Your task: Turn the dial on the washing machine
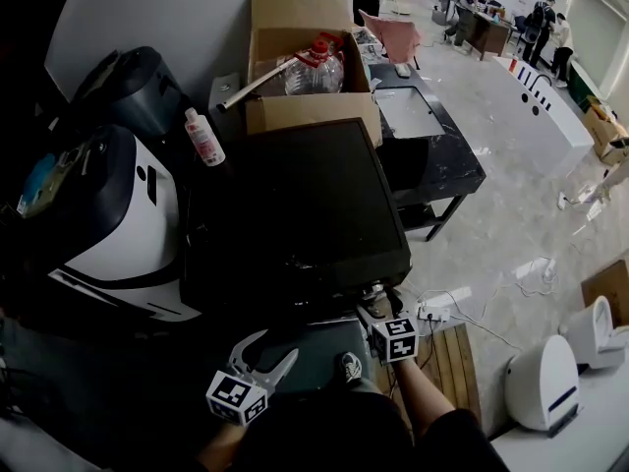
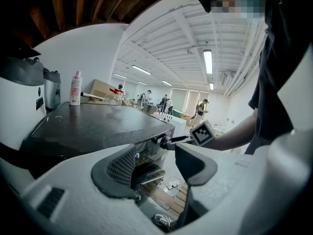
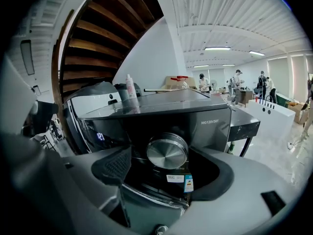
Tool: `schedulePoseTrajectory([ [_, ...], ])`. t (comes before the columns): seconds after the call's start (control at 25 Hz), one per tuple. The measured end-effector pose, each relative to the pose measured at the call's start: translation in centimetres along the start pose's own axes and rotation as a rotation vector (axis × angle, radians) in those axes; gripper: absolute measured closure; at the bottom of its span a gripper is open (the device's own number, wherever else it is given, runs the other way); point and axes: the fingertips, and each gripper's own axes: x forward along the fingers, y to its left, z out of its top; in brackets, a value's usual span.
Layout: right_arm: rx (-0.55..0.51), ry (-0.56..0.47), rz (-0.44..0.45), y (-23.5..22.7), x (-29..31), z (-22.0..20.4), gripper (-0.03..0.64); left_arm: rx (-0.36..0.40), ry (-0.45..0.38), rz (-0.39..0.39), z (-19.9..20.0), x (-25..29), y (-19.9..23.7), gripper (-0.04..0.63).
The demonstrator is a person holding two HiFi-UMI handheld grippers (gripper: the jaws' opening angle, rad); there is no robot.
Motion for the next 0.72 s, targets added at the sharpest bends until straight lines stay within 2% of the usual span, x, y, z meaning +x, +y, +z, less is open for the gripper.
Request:
schedulePoseTrajectory([
  [0.4,0.034,-0.102,-0.051,0.2,-3.3,2.4,0.294,0.021,-0.015,-0.038,0.2,-0.7,-0.9,0.348],
  [0.72,0.065,-0.258,-0.082,2.6,-8.3,5.7,0.385,0.06,-0.047,-0.063,0.9,-2.3,-1.2,0.37],
])
